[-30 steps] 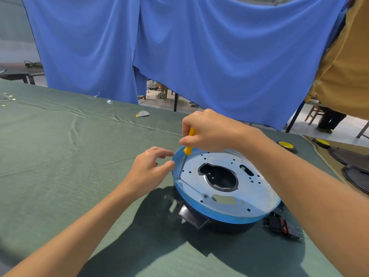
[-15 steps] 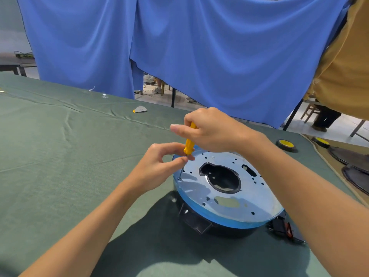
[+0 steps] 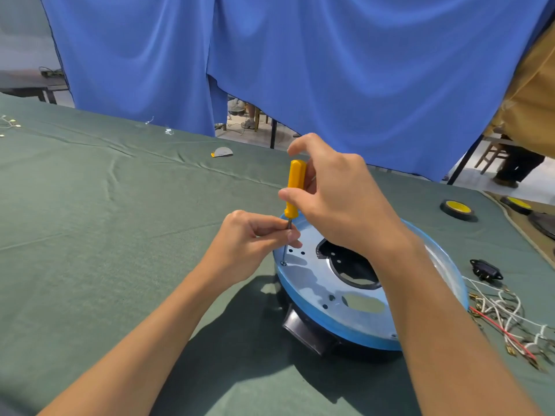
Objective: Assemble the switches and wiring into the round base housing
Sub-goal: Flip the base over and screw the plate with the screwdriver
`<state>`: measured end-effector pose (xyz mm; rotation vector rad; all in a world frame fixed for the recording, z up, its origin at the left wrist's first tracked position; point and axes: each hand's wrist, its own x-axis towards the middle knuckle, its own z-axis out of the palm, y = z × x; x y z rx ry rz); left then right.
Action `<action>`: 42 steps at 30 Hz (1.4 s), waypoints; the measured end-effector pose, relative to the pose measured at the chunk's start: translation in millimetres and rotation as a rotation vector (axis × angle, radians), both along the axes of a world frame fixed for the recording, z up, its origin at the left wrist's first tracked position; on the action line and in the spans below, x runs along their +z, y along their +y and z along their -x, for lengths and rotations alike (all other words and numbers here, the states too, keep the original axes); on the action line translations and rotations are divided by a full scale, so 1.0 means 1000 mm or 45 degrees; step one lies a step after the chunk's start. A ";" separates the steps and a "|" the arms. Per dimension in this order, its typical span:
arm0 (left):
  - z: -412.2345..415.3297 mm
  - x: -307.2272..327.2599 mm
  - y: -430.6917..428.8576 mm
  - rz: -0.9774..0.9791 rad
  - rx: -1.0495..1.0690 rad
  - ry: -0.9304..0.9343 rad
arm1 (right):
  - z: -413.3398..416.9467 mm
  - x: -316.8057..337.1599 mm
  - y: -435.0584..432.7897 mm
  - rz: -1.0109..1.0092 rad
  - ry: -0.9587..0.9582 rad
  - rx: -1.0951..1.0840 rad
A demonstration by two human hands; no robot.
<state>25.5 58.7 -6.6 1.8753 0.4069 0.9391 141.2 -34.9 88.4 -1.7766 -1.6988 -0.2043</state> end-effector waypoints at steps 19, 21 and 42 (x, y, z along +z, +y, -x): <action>-0.001 -0.001 -0.004 -0.111 0.024 0.014 | -0.016 -0.002 -0.005 0.069 0.220 0.070; -0.001 -0.001 -0.004 -0.126 0.047 0.006 | -0.013 -0.006 -0.003 -0.061 0.221 -0.028; 0.001 -0.005 0.000 -0.073 0.056 0.001 | 0.002 -0.011 0.003 -0.058 0.077 -0.034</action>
